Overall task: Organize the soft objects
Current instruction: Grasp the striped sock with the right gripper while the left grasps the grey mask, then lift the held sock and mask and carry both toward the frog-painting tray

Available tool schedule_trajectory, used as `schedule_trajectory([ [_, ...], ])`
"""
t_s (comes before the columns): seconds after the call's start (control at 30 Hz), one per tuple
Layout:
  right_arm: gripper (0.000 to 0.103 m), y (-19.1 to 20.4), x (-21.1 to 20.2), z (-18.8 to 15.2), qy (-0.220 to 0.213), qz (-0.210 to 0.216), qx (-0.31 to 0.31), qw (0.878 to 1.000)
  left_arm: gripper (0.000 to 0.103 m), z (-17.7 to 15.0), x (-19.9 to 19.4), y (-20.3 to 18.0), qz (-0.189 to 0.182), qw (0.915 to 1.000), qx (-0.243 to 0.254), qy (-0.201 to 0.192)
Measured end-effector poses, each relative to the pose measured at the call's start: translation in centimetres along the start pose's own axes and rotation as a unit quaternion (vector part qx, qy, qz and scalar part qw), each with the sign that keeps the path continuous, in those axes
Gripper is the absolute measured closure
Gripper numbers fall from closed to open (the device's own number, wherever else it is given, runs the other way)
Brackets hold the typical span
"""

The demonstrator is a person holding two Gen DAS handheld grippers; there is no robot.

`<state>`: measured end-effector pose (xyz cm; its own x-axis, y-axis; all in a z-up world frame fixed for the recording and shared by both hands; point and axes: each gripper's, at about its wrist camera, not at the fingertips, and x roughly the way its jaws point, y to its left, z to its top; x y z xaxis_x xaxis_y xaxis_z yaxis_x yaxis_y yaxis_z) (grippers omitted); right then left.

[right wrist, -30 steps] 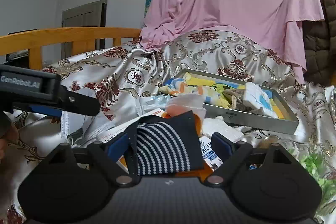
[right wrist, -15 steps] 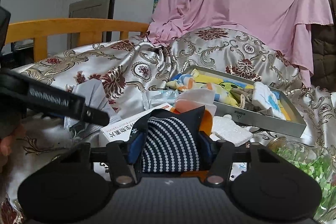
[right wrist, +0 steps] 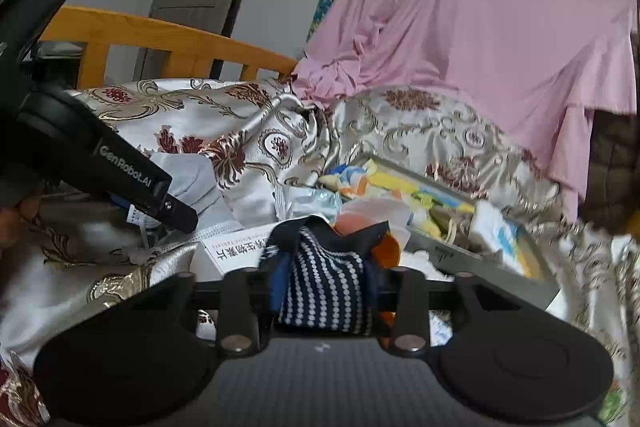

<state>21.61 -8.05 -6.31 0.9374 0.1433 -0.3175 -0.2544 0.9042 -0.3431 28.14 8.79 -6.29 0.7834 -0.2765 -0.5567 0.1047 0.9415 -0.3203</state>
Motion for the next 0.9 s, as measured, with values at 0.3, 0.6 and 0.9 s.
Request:
schedule_trajectory([
  [0.3,0.078,2.4,-0.5,-0.5,-0.011,-0.020,-0.082,0.996,0.086,0.0,-0.1,0.1,0.006,1.0000,-0.002,-0.004],
  [0.6,0.072,3.2,-0.2,-0.7,-0.001,-0.051,-0.113,0.992,0.086,0.0,-0.1,0.0,0.004,1.0000,0.001,-0.006],
  [0.9,0.079,3.6,-0.9,-0.9,-0.004,-0.074,-0.144,0.987,0.088,-0.1,-0.8,-0.9,-0.017,0.9992,0.021,-0.029],
])
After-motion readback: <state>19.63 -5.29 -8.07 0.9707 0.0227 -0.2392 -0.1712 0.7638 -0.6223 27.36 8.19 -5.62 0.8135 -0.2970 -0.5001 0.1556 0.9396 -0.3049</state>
